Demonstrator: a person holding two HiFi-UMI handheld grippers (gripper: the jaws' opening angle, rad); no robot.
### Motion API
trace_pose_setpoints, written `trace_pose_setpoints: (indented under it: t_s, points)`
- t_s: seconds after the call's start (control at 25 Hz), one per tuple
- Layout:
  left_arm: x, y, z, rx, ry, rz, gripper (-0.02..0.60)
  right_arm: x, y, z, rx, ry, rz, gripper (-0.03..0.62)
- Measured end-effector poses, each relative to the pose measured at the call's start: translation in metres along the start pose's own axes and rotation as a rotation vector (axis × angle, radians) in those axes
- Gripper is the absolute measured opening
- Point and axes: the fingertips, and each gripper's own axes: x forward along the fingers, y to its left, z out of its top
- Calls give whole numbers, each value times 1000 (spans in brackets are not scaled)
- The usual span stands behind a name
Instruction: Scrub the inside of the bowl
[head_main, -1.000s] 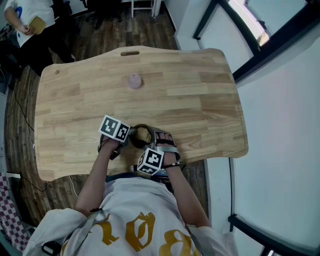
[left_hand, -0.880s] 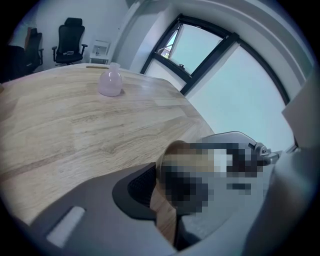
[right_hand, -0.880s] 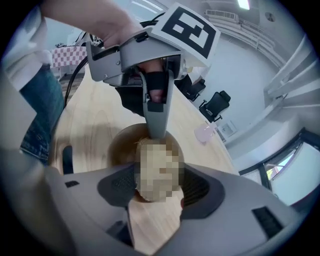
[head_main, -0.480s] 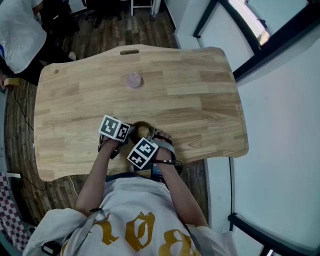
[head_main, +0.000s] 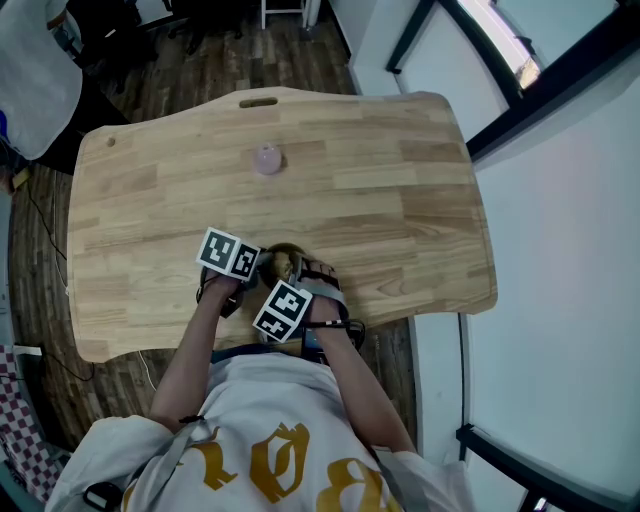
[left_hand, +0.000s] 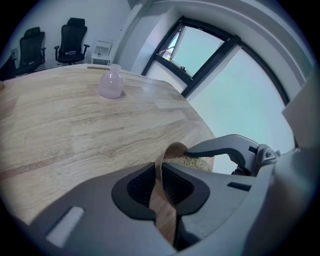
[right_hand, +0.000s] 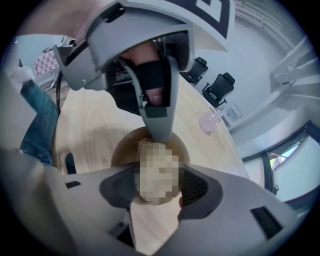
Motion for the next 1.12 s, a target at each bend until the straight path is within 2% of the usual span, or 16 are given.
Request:
trace_pose_setpoints:
  t_s: [0.32, 0.48, 0.64, 0.8, 1.12]
  points:
    - [0, 0, 1, -22, -9, -18, 34, -1, -1, 2, -87, -70, -55, 212]
    - [0, 1, -2, -12, 6, -6, 32, -4, 5, 7, -128, -114, -49, 212]
    - [-1, 2, -1, 29, 16, 32, 32, -7, 12, 14, -175, -158, -12, 212]
    - [-2, 1, 0, 71, 25, 63, 32, -9, 19, 17, -198, -159, 24, 209]
    - [-3, 7, -1, 70, 27, 73, 29, -14, 31, 13, -217, -142, 114, 196]
